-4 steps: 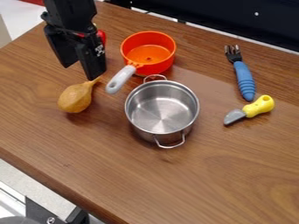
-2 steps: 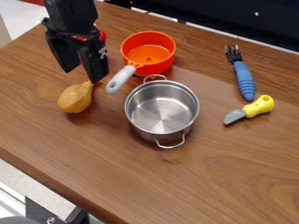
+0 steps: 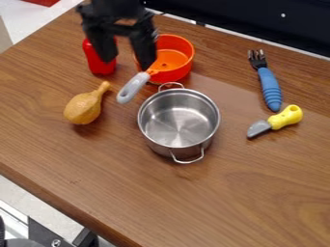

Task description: Put the blue had blender in the orange pot

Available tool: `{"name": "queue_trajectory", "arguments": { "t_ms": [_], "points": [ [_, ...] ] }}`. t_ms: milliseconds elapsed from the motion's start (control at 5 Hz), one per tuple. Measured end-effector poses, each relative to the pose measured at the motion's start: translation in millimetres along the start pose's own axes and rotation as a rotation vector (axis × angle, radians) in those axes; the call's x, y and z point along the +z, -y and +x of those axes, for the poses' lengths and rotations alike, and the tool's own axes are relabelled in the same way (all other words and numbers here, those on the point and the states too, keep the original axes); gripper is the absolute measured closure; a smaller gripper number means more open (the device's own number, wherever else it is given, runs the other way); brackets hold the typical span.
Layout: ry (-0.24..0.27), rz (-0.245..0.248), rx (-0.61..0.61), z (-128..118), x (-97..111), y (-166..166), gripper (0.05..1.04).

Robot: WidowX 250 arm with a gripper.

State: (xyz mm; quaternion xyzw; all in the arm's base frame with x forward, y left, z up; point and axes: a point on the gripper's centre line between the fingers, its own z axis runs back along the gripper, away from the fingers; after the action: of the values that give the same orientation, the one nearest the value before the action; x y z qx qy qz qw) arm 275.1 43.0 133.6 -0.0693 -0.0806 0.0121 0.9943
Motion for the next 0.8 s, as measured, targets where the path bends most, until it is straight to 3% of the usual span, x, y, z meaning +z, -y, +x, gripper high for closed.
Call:
{"name": "queue_trajectory", "arguments": {
  "t_ms": [400, 600, 800],
  "points": [
    [-0.013, -0.029, 0.204, 34.0, -25.8, 51.5, 0.084],
    [-0.045, -0.070, 0.255, 48.7, -36.0, 77.3, 0.084],
    [-0.018, -0.073, 0.333, 64.2, -44.9, 95.6, 0.084]
  ]
}}
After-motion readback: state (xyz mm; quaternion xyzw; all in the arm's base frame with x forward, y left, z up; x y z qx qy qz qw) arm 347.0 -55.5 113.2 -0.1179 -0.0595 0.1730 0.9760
